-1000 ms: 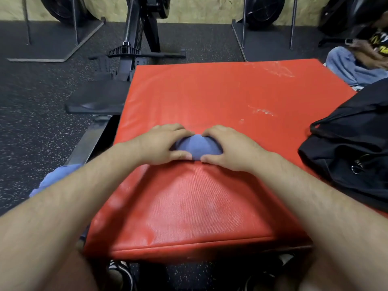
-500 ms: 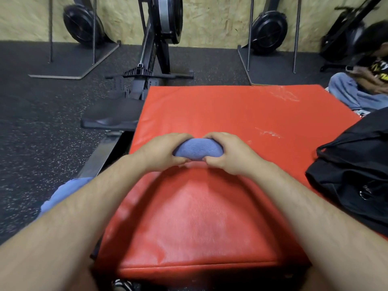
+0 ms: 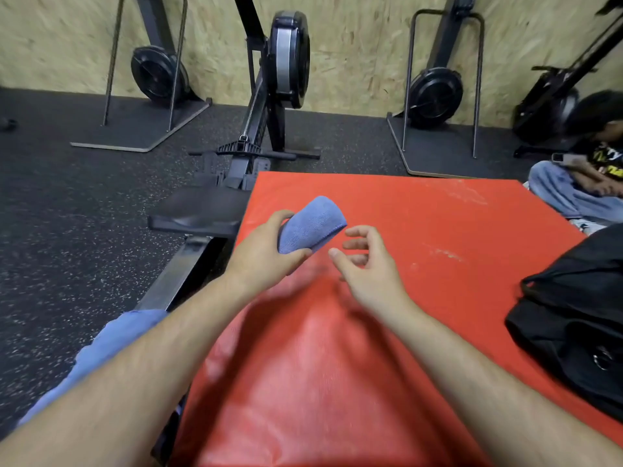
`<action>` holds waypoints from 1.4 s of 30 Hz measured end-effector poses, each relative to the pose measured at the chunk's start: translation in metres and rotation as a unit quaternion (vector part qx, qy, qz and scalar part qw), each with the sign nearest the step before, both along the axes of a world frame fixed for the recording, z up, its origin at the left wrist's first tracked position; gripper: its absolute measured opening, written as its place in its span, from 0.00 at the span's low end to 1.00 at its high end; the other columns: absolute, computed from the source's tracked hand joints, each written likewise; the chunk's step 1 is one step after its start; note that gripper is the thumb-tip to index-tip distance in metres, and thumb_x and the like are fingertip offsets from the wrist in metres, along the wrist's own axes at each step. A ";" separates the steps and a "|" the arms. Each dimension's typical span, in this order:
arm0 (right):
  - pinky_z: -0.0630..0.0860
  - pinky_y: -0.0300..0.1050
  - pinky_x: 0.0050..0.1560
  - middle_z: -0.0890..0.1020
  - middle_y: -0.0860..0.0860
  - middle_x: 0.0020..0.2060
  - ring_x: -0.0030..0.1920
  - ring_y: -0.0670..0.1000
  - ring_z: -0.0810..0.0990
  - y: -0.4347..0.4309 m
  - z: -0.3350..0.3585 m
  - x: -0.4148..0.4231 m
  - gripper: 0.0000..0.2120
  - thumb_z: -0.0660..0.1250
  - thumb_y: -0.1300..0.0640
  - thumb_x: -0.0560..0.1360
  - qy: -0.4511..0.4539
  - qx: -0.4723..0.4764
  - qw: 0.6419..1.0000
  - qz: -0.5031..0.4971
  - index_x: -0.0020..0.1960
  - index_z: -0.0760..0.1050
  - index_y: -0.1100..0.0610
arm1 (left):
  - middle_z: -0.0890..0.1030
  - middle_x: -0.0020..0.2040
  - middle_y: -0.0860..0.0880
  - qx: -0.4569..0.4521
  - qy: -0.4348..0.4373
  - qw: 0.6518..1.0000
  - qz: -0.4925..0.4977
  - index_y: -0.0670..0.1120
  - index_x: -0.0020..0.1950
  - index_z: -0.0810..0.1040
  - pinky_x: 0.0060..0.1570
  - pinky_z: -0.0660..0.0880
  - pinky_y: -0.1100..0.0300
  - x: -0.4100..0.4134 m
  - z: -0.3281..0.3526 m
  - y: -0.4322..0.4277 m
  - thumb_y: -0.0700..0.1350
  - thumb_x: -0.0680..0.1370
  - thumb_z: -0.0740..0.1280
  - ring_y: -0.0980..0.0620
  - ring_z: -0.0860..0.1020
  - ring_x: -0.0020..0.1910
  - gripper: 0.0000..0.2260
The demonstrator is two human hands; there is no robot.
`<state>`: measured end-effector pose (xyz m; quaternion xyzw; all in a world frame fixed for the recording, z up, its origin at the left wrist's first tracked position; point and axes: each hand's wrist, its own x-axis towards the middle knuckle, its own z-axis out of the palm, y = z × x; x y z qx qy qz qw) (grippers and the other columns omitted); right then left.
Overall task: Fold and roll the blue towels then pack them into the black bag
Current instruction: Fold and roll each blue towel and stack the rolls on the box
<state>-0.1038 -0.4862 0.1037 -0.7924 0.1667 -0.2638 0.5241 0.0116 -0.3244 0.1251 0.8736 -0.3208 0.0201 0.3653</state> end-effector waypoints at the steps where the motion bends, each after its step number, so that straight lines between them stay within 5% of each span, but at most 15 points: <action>1: 0.81 0.56 0.52 0.78 0.49 0.54 0.41 0.43 0.81 0.008 0.001 0.007 0.16 0.73 0.50 0.74 0.015 0.030 0.999 0.025 0.59 0.71 0.44 | 0.79 0.50 0.60 -0.018 0.012 1.000 0.013 0.57 0.68 0.69 0.45 0.72 0.58 0.001 0.001 -0.003 0.57 0.71 0.75 0.55 0.77 0.47 0.28; 5: 0.80 0.62 0.55 0.79 0.52 0.53 0.51 0.54 0.83 0.031 0.017 0.049 0.14 0.71 0.46 0.71 0.031 0.129 0.991 0.036 0.55 0.73 0.41 | 0.81 0.47 0.56 -0.081 0.095 0.991 0.048 0.56 0.66 0.70 0.38 0.72 0.61 0.010 0.006 -0.010 0.58 0.71 0.75 0.54 0.80 0.43 0.27; 10: 0.81 0.57 0.46 0.79 0.58 0.48 0.40 0.54 0.81 0.038 0.028 0.093 0.13 0.67 0.62 0.77 0.003 0.236 0.971 0.030 0.57 0.69 0.51 | 0.84 0.42 0.52 -0.183 0.200 0.960 0.066 0.52 0.59 0.72 0.33 0.77 0.61 0.031 0.007 -0.010 0.53 0.71 0.77 0.54 0.82 0.34 0.21; 15: 0.81 0.61 0.51 0.83 0.55 0.46 0.40 0.55 0.84 0.028 0.033 0.125 0.24 0.70 0.61 0.76 0.038 0.373 0.924 0.070 0.67 0.62 0.57 | 0.84 0.46 0.47 -0.240 0.307 0.920 0.038 0.47 0.57 0.77 0.31 0.74 0.62 0.062 0.002 -0.007 0.51 0.75 0.74 0.55 0.81 0.35 0.15; 19: 0.81 0.51 0.43 0.82 0.57 0.49 0.41 0.52 0.83 0.027 0.025 0.152 0.24 0.74 0.58 0.71 0.089 0.243 0.966 -0.002 0.61 0.67 0.55 | 0.70 0.61 0.50 -0.152 0.172 0.970 0.077 0.56 0.69 0.74 0.60 0.71 0.61 0.083 -0.021 -0.009 0.57 0.75 0.71 0.53 0.76 0.55 0.23; 22: 0.80 0.49 0.47 0.82 0.53 0.48 0.44 0.51 0.83 0.026 0.023 0.172 0.20 0.75 0.53 0.71 0.082 0.203 0.976 -0.020 0.56 0.70 0.54 | 0.74 0.64 0.51 -0.200 0.193 0.959 0.047 0.54 0.74 0.70 0.59 0.73 0.61 0.096 -0.025 -0.016 0.49 0.80 0.66 0.55 0.78 0.56 0.21; 25: 0.77 0.46 0.49 0.80 0.47 0.44 0.46 0.50 0.78 0.020 0.016 0.186 0.03 0.66 0.59 0.76 0.074 0.175 0.982 -0.016 0.50 0.75 0.53 | 0.82 0.61 0.51 -0.251 0.270 0.929 0.029 0.49 0.70 0.74 0.62 0.75 0.54 0.107 -0.034 -0.022 0.54 0.78 0.65 0.54 0.81 0.57 0.21; 29: 0.78 0.53 0.61 0.81 0.51 0.55 0.53 0.51 0.81 0.013 0.008 0.196 0.16 0.63 0.64 0.69 0.052 0.105 0.993 0.009 0.53 0.76 0.49 | 0.85 0.55 0.47 -0.255 0.321 0.912 0.011 0.47 0.64 0.79 0.62 0.77 0.44 0.128 -0.036 -0.033 0.59 0.75 0.67 0.48 0.83 0.56 0.22; 33: 0.72 0.30 0.42 0.75 0.48 0.58 0.45 0.46 0.78 0.008 0.002 0.210 0.25 0.66 0.63 0.71 0.044 0.078 0.996 -0.025 0.67 0.70 0.51 | 0.83 0.60 0.48 -0.201 0.312 0.928 0.033 0.49 0.68 0.77 0.66 0.74 0.45 0.153 -0.042 -0.046 0.64 0.76 0.60 0.49 0.81 0.60 0.26; 37: 0.74 0.43 0.53 0.80 0.53 0.60 0.54 0.52 0.80 0.013 -0.038 0.218 0.20 0.67 0.58 0.76 0.156 0.023 0.987 0.006 0.68 0.72 0.57 | 0.67 0.75 0.39 -0.035 0.224 0.968 0.107 0.45 0.79 0.62 0.75 0.61 0.48 0.154 -0.069 -0.045 0.56 0.83 0.58 0.42 0.65 0.75 0.27; 39: 0.77 0.51 0.52 0.80 0.54 0.62 0.54 0.55 0.81 0.016 -0.047 0.221 0.19 0.66 0.55 0.78 0.157 0.035 0.987 0.003 0.68 0.73 0.56 | 0.74 0.67 0.39 -0.055 0.196 0.975 0.093 0.45 0.72 0.72 0.70 0.66 0.46 0.159 -0.075 -0.044 0.57 0.80 0.58 0.40 0.71 0.69 0.25; 42: 0.74 0.51 0.64 0.79 0.54 0.64 0.62 0.53 0.79 0.017 -0.048 0.227 0.20 0.65 0.57 0.78 0.106 0.050 0.993 -0.023 0.70 0.73 0.57 | 0.78 0.66 0.43 -0.080 0.197 0.975 0.067 0.45 0.70 0.74 0.67 0.70 0.49 0.158 -0.068 -0.047 0.54 0.79 0.58 0.44 0.75 0.66 0.22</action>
